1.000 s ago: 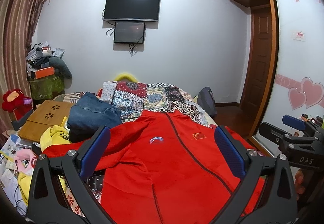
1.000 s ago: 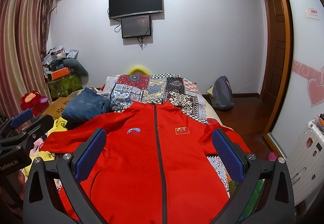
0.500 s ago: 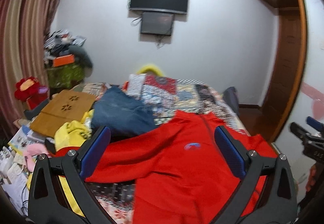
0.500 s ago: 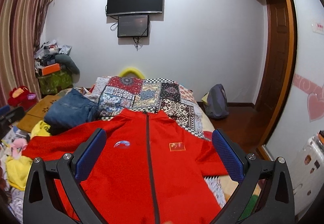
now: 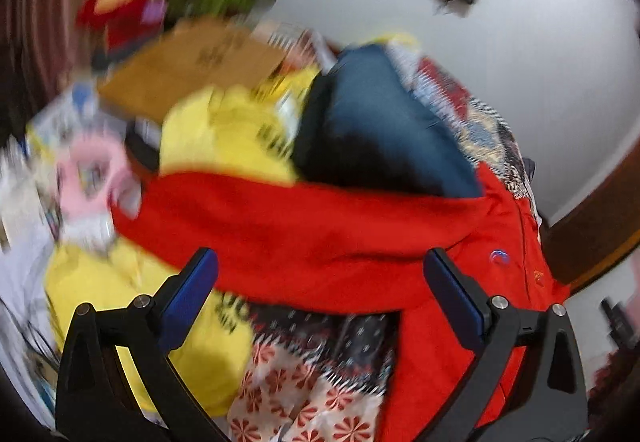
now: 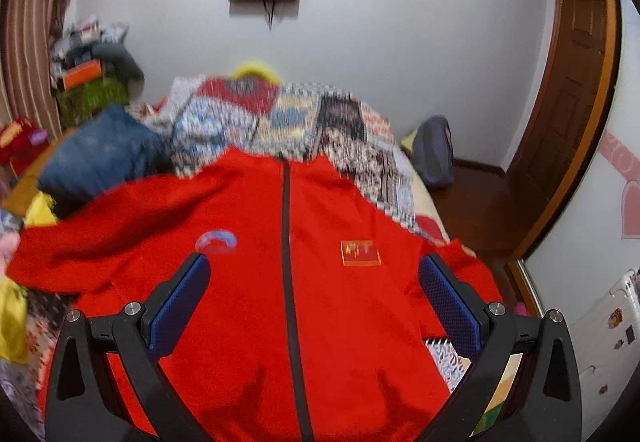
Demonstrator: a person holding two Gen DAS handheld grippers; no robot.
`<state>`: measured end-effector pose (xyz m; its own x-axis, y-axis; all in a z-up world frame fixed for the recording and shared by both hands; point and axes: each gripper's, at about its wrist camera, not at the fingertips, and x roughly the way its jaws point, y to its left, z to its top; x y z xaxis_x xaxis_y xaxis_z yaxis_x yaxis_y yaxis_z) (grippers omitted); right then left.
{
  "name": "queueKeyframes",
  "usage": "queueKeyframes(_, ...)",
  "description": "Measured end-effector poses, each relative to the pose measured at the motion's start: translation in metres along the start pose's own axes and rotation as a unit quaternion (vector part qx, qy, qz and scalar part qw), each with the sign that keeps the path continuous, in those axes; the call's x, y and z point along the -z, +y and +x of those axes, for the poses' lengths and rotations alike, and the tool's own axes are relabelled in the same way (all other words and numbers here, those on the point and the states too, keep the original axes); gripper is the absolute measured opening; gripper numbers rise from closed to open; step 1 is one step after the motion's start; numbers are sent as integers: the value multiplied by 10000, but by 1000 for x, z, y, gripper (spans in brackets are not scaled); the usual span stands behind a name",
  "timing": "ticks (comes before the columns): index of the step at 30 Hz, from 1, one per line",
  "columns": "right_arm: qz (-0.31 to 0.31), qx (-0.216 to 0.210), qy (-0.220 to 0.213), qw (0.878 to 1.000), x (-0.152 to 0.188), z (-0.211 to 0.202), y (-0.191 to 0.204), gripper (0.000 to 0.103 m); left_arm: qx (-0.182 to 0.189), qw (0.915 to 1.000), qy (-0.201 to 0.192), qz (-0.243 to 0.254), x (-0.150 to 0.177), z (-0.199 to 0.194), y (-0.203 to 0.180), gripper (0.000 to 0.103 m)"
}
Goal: Fold large clothes
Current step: 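Grasp the red jacket's sleeve with the left gripper and lift it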
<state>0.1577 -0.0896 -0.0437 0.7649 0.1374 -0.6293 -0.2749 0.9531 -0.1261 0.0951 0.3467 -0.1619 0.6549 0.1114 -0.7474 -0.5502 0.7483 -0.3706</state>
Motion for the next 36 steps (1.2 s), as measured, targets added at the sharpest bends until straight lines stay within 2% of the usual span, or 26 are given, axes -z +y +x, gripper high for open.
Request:
queueKeyframes(4,6,-71,370,9993,8,11,1,103,349,9957,465,-720,11,36,52,103)
queueKeyframes(9,217,-112,563,9981,10,20,-4,103,594,9849,736,-1450,16,65,97,102)
queueKeyframes(11,284,-127,618,9976,10,23,-5,103,586,9815,742,-1662,15,75,110,97)
queueKeyframes(16,348,-31,777,9964,10,33,-10,103,482,9815,484,-1789,8,90,131,92)
queueKeyframes(18,368,13,865,9956,9,38,-12,103,407,9818,357,-1821,3,96,136,86)
queueKeyframes(19,377,27,896,9953,10,39,-13,103,307,9828,277,-1800,1,98,138,82)
queueKeyframes(20,389,35,919,9950,10,39,-14,103,105,9847,173,-1730,-3,97,138,74)
queueKeyframes(21,397,36,925,9949,9,40,-15,103,-53,9862,114,-1652,-6,98,138,62)
queueKeyframes(22,402,42,919,9950,9,38,-16,103,-244,9874,85,-1558,-9,99,138,55)
queueKeyframes(24,404,62,894,9952,8,37,-17,103,-671,9891,90,-1311,-15,102,134,25)
queueKeyframes(26,398,78,848,9956,7,32,-18,103,-896,9896,112,-1116,-19,101,130,10)
queueKeyframes(30,379,108,727,9966,2,26,-21,103,-793,9941,-203,-710,-29,72,108,5)
queueKeyframes(33,374,108,602,9974,0,20,-26,103,-552,9959,-637,-341,-42,37,76,4)
queueKeyframes(36,388,80,529,9978,-3,17,-30,103,-268,9940,-1059,78,-61,4,33,3)
